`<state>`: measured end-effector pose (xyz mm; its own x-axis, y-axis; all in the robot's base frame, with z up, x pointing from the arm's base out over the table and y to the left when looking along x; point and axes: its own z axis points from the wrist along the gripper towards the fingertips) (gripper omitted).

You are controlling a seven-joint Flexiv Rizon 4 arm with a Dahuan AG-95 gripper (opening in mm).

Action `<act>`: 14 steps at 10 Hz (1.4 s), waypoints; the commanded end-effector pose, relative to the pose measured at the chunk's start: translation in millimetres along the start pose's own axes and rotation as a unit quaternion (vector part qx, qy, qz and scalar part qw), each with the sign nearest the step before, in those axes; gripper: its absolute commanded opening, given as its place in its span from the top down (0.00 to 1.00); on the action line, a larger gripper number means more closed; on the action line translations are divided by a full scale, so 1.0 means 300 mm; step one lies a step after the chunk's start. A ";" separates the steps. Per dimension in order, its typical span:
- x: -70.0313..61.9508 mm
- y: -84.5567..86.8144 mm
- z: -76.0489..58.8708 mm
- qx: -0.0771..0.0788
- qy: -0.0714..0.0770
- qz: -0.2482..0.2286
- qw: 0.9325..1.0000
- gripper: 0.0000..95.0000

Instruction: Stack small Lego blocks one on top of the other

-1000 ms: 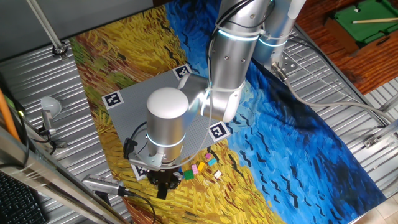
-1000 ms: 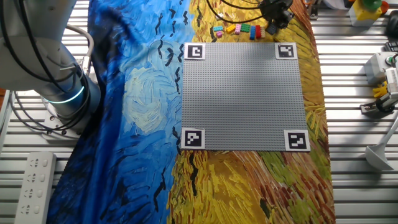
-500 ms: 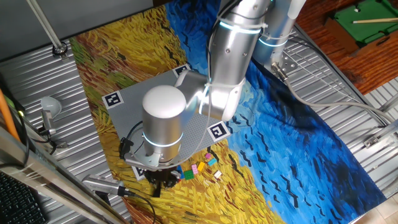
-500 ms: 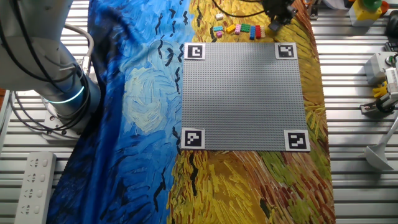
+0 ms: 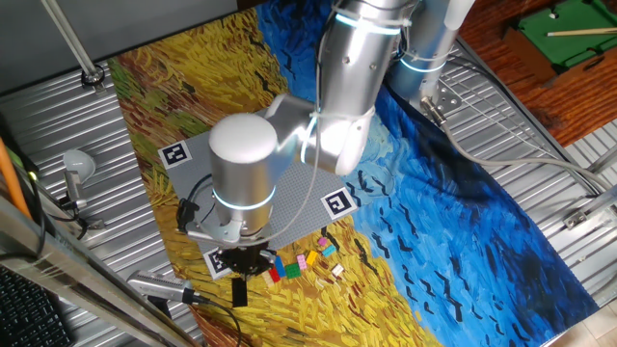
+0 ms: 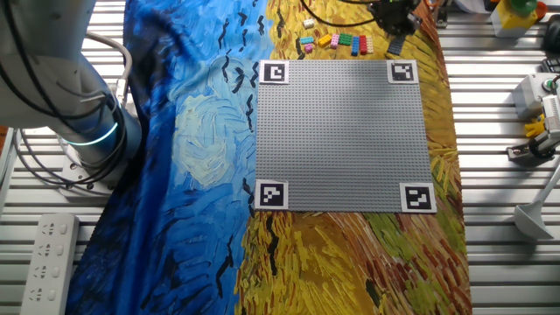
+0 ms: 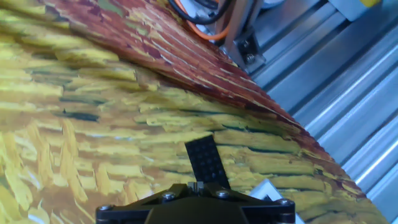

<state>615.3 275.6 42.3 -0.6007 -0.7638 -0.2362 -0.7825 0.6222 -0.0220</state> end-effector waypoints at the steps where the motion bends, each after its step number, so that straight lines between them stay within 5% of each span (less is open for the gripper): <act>1: -0.008 -0.013 0.023 0.003 -0.001 -0.004 1.000 0.80; 3: -0.025 -0.030 0.033 0.004 0.000 -0.017 1.000 0.40; 14: -0.022 -0.025 0.090 0.011 -0.008 -0.022 1.000 0.40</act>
<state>629.8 281.4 15.9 -0.5641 -0.7868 -0.2504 -0.8041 0.5924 -0.0503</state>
